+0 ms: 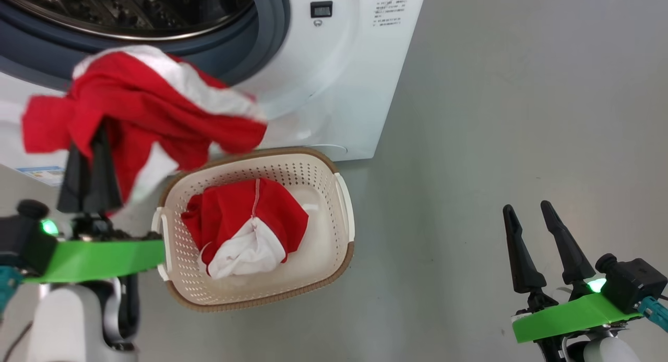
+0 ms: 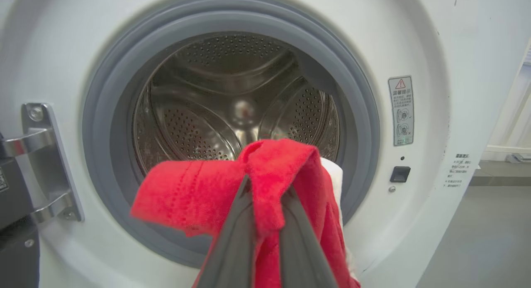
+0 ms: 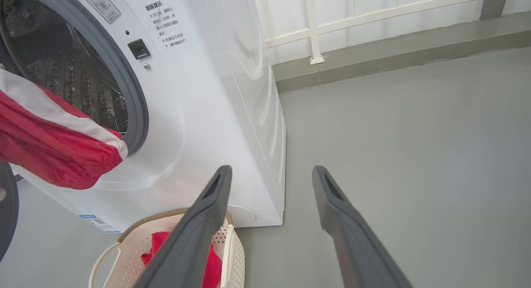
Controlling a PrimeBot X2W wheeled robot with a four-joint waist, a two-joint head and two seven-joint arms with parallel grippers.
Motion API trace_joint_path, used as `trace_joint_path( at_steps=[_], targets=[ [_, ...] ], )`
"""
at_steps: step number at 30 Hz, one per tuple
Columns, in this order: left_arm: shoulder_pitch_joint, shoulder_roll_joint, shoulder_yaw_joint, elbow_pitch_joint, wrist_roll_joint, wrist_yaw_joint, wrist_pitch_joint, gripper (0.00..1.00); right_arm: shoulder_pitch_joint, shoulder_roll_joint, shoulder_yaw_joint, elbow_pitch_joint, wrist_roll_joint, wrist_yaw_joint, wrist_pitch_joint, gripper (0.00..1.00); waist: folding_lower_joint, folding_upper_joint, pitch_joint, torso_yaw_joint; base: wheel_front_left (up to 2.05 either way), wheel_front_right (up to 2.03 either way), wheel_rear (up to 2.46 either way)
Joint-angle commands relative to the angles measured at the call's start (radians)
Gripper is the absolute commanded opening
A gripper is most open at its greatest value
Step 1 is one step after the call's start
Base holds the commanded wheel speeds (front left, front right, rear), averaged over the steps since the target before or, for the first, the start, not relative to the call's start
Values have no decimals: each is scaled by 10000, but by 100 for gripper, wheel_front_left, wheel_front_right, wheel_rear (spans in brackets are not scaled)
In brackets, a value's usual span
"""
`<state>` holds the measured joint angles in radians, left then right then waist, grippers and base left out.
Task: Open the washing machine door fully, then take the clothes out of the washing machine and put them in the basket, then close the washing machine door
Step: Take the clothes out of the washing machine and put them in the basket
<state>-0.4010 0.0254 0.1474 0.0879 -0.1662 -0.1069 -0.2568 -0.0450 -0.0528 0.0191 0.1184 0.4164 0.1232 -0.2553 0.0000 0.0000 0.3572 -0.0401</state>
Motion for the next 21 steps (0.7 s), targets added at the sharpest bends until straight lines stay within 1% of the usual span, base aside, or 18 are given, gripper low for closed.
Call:
trace_joint_path(
  at_steps=[1, 5, 8, 13, 21],
  targets=[
    [213, 250, 131, -142, -284, 67, -49, 0, -154, -56, 223, -254, -78, 75, -65, 100, 0, 0, 100, -24, 0, 0, 0],
    [236, 250, -428, 544, -496, -34, -49, 0, -284, -36, 218, -260, -82, 75, -65, 100, 0, 0, 361, 11, 0, 0, 0],
    [138, 249, -683, 1356, -328, -98, -49, 0, -460, -24, 256, -291, -89, 75, -65, 100, 0, 0, 615, -28, 0, 0, 0],
    [48, 249, -846, 2512, -55, -172, -49, 0, -648, -7, 331, -333, -83, 75, -65, 100, 0, 0, 996, -157, 0, 0, 0],
    [-423, 249, -946, 4181, 150, -217, -49, 0, -862, 16, 378, -376, -100, 75, -65, 100, 0, 0, 1763, -166, 0, 0, 0]
  ],
)
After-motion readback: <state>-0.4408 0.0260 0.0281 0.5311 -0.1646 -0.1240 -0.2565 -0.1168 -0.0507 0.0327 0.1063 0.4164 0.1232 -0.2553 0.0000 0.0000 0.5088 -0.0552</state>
